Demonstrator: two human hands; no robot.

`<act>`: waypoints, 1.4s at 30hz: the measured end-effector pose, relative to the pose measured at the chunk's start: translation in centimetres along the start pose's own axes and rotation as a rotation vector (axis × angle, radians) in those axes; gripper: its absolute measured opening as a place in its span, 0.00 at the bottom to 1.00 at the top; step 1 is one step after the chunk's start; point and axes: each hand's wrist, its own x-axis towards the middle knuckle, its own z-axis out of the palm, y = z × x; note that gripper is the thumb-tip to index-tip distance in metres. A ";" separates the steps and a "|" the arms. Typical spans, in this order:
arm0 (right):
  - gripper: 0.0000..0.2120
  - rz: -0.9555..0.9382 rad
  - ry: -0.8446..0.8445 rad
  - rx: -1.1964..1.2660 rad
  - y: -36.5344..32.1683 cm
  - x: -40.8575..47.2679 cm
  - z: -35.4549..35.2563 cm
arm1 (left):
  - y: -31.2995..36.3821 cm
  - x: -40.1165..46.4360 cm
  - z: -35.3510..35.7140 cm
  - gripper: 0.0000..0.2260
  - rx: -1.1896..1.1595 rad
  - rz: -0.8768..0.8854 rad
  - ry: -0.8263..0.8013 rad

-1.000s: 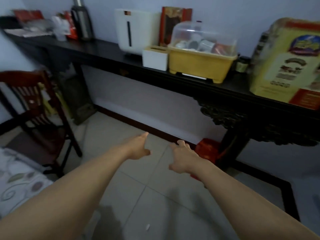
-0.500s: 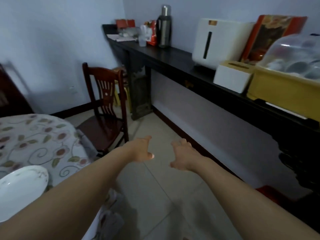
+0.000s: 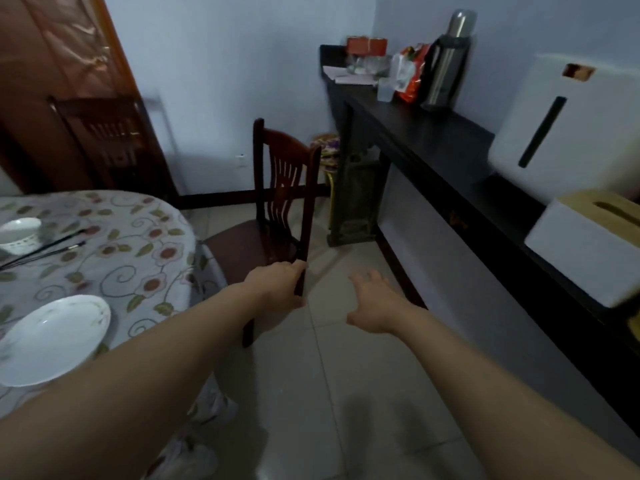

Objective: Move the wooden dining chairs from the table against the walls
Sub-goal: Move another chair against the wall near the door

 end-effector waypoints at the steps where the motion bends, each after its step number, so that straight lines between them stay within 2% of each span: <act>1: 0.36 -0.016 -0.006 -0.002 -0.2 1.1 -0.2 | -0.6 0.7 -0.1 0.32 -0.026 -0.023 -0.010; 3: 0.38 -0.044 -0.025 -0.007 -0.7 3.5 -0.8 | -1.8 2.2 -0.2 0.32 -0.047 -0.057 -0.024; 8: 0.34 -0.101 -0.010 -0.005 -2.1 10.3 -3.5 | -5.0 7.8 -1.9 0.35 -0.026 -0.089 0.013; 13: 0.36 -0.080 0.020 -0.018 -2.9 17.2 -7.2 | -8.8 14.6 -4.9 0.34 -0.097 -0.073 0.060; 18: 0.43 -0.076 0.055 0.012 -3.9 23.7 -10.5 | -12.4 20.8 -7.5 0.36 -0.077 -0.087 0.068; 26: 0.44 -0.123 0.039 -0.013 -4.3 35.9 -15.0 | -16.0 31.3 -10.2 0.37 -0.143 -0.121 0.087; 35: 0.37 -0.224 0.113 -0.019 -3.2 52.0 -21.0 | -18.7 46.0 -13.7 0.34 -0.127 -0.244 0.156; 42: 0.34 -0.221 0.110 -0.012 -3.2 61.5 -23.2 | -22.0 54.8 -15.4 0.36 -0.047 -0.241 0.176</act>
